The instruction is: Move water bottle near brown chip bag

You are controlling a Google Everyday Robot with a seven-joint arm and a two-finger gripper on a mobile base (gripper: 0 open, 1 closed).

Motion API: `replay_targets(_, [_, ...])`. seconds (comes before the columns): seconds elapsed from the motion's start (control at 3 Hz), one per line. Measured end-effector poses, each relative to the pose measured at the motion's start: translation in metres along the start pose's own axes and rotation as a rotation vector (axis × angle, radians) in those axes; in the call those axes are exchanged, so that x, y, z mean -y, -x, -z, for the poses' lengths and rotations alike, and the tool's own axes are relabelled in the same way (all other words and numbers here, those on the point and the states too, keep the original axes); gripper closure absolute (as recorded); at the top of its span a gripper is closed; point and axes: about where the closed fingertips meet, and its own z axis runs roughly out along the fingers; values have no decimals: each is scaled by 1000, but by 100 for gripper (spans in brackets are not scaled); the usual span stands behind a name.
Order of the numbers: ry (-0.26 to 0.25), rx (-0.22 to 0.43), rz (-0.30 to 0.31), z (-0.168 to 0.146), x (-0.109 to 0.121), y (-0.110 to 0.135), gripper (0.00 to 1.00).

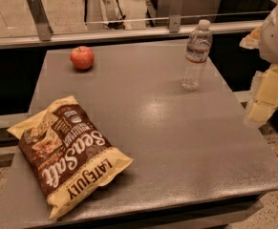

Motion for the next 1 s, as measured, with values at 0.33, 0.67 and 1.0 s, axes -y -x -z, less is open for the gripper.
replay_targets(0.33, [0,0,0,0,0,0,0])
replay_targets(0.67, [-27,34,-5,-6,11,-4,0])
replay_targets(1.0, [-49,123,-28,-20,33,-11,0])
